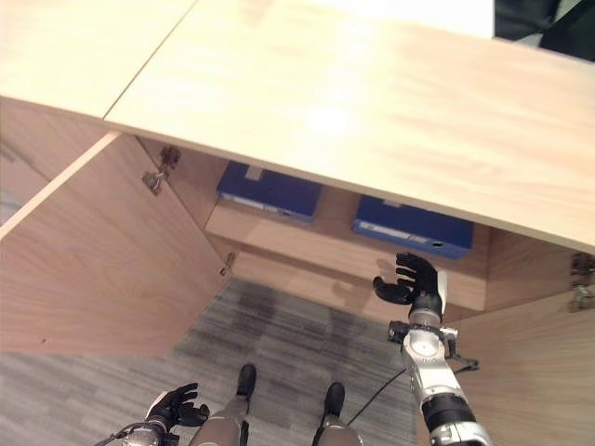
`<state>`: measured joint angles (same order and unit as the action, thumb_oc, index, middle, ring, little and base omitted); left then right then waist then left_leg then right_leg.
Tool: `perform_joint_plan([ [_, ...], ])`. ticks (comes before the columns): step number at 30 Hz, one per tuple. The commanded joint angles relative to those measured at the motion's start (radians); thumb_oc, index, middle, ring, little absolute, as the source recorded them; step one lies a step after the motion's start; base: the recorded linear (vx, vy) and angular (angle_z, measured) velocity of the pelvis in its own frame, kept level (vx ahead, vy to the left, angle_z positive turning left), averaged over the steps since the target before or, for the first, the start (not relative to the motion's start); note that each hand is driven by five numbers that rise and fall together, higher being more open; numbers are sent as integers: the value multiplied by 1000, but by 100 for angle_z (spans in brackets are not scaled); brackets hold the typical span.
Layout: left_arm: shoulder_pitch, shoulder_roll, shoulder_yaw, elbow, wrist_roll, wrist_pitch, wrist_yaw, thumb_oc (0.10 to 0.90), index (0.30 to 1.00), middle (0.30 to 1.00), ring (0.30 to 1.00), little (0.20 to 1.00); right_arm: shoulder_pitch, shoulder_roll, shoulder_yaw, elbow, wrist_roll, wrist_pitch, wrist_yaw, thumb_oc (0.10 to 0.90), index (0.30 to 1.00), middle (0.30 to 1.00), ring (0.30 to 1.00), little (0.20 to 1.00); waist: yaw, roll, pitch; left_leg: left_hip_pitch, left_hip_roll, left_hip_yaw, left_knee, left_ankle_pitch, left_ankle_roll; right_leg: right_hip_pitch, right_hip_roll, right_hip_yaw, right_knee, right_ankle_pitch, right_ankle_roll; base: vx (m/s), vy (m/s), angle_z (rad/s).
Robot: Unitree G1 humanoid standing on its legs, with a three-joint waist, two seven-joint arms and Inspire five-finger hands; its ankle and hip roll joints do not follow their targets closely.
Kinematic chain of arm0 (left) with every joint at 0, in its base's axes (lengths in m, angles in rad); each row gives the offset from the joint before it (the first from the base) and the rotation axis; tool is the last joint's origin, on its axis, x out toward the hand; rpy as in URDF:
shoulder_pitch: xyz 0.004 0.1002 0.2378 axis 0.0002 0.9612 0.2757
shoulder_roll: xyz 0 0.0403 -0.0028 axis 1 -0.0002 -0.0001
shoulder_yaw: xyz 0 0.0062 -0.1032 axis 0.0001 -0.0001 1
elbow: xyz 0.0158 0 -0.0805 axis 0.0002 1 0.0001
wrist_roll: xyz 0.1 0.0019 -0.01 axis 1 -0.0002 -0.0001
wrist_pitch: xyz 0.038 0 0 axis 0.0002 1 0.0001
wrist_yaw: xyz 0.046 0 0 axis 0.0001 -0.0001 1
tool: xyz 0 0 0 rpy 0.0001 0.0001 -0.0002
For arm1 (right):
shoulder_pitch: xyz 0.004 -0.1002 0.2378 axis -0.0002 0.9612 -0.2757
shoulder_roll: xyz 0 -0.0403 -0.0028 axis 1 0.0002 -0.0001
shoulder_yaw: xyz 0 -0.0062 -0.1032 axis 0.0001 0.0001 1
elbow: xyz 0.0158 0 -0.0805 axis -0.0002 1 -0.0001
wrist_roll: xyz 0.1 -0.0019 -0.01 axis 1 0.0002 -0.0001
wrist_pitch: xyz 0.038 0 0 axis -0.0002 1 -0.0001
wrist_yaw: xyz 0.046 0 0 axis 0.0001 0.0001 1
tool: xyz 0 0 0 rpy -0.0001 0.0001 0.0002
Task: Put the empty folder in the office cabinet
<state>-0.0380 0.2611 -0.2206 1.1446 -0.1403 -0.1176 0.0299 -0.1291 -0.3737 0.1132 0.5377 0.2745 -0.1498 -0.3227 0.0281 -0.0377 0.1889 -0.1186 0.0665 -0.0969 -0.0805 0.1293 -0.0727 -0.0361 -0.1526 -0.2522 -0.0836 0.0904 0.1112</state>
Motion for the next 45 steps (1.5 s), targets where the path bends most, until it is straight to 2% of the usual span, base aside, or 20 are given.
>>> perform_joint_plan([
  [1,-27,-42,-32,61,34,-15,-22,800,900,900,900,900,-21,-46,5,-81,-40,-73,32,800,900,900,900,900,-1,25,-54,76,25,5,-7,-139,-14,-55,-16,29,128,-77,53,84,2,-4],
  [13,-8,-44,1,34,33,-20,-7,800,900,900,900,900,146,-32,134,-142,-97,-39,173,800,900,900,900,900,-11,15,-113,137,38,8,-7,-155,-15,6,-8,21,136,-108,46,36,-4,-5],
  [18,7,-22,69,-53,-86,-52,39,800,900,900,900,900,155,-29,180,-154,-144,-55,190,800,900,900,900,900,14,19,-118,147,46,-24,-7,-143,-21,35,-2,-2,146,-131,37,0,-50,15],
  [19,95,45,100,-79,-77,-72,-17,800,900,900,900,900,149,-46,161,-159,-153,-67,188,800,900,900,900,900,44,28,-109,149,49,-39,-7,-141,-26,47,-1,-16,144,-138,35,-28,-29,22],
  [20,97,46,100,-82,-78,-71,-18,800,900,900,900,900,149,-45,161,-159,-153,-67,188,800,900,900,900,900,42,26,-113,143,46,-41,-7,-136,-25,44,-3,-19,141,-132,36,-93,-49,20],
  [21,187,109,153,-163,-96,-121,-30,800,900,900,900,900,153,-70,143,-173,-202,-109,182,800,900,900,900,900,96,35,-99,125,44,-83,-6,-112,-35,66,0,-60,127,-136,34,-149,-45,30],
  [22,178,111,160,-182,-97,-143,-11,800,900,900,900,900,150,-72,157,-160,-228,-119,166,800,900,900,900,900,127,40,-85,104,40,-105,3,-91,-46,73,0,-77,117,-139,34,-140,-52,52],
  [23,177,111,160,-182,-97,-143,-10,800,900,900,900,900,147,-70,158,-155,-230,-122,164,800,900,900,900,900,123,40,-83,103,40,-110,3,-90,-47,76,0,-82,115,-138,33,-140,-51,74],
  [24,170,105,153,-237,-82,-166,12,800,900,900,900,900,125,-58,172,-91,-250,-135,143,800,900,900,900,900,168,41,-70,71,32,-145,17,-77,-56,88,-1,-106,103,-138,30,-95,-49,94],
  [26,163,110,138,-307,-87,-179,17,800,900,900,900,900,113,-48,169,-52,-256,-132,122,800,900,900,900,900,187,41,-53,29,25,-146,68,-74,-65,109,-8,-140,89,-141,30,-110,-17,88],
  [28,152,107,113,-346,-94,-185,17,800,900,900,900,900,94,-47,157,-22,-255,-126,94,800,900,900,900,900,182,42,-27,-24,40,-56,142,-74,-71,130,-25,-187,88,-145,31,-128,71,71],
  [31,148,108,88,-389,-98,-187,6,800,900,900,900,900,69,-32,148,6,-247,-120,72,800,900,900,900,900,136,36,-33,-26,139,236,184,-68,-42,130,-54,-261,106,-137,33,-91,136,108],
  [33,158,117,82,-409,-94,-184,2,800,900,900,900,900,77,-21,131,3,-236,-113,73,800,900,900,900,900,114,34,-46,-1,176,362,186,-68,-36,139,-64,-308,127,-138,31,37,111,120],
  [34,158,115,82,-404,-89,-182,2,800,900,900,900,900,80,-16,126,5,-230,-111,75,800,900,900,900,900,107,32,-57,9,179,366,182,-82,-49,155,-63,-301,126,-153,40,173,102,68],
  [38,174,121,96,-421,-83,-179,5,800,900,900,900,900,96,-3,114,-5,-232,-94,85,800,900,900,900,900,110,22,-80,36,151,355,142,-100,-38,180,-86,-314,132,-140,56,181,136,60],
  [41,167,130,87,-429,-70,-173,-5,800,900,900,900,900,86,16,94,9,-225,-86,78,800,900,900,900,900,128,4,-88,27,113,341,134,-111,-11,183,-127,-331,169,-132,74,105,189,35],
  [42,163,140,78,-454,-64,-173,-12,800,900,900,900,900,73,26,84,12,-216,-86,74,800,900,900,900,900,137,-1,-84,27,86,334,135,-129,13,162,-158,-333,249,-129,86,90,223,41],
  [43,163,146,72,-466,-58,-173,-16,800,900,900,900,900,69,32,82,12,-212,-85,73,800,900,900,900,900,138,-2,-80,33,69,330,134,-144,28,142,-188,-327,313,-112,100,62,342,40],
  [44,162,150,66,-472,-55,-176,-16,800,900,900,900,900,55,37,80,22,-213,-82,71,800,900,900,900,900,137,0,-70,31,48,346,144,-143,56,111,-236,-339,383,-41,110,9,220,29],
  [45,161,150,66,-472,-55,-176,-16,800,900,900,900,900,53,37,80,23,-213,-83,71,800,900,900,900,900,138,-3,-70,30,43,347,144,-144,59,107,-242,-336,387,-41,114,27,247,41],
])
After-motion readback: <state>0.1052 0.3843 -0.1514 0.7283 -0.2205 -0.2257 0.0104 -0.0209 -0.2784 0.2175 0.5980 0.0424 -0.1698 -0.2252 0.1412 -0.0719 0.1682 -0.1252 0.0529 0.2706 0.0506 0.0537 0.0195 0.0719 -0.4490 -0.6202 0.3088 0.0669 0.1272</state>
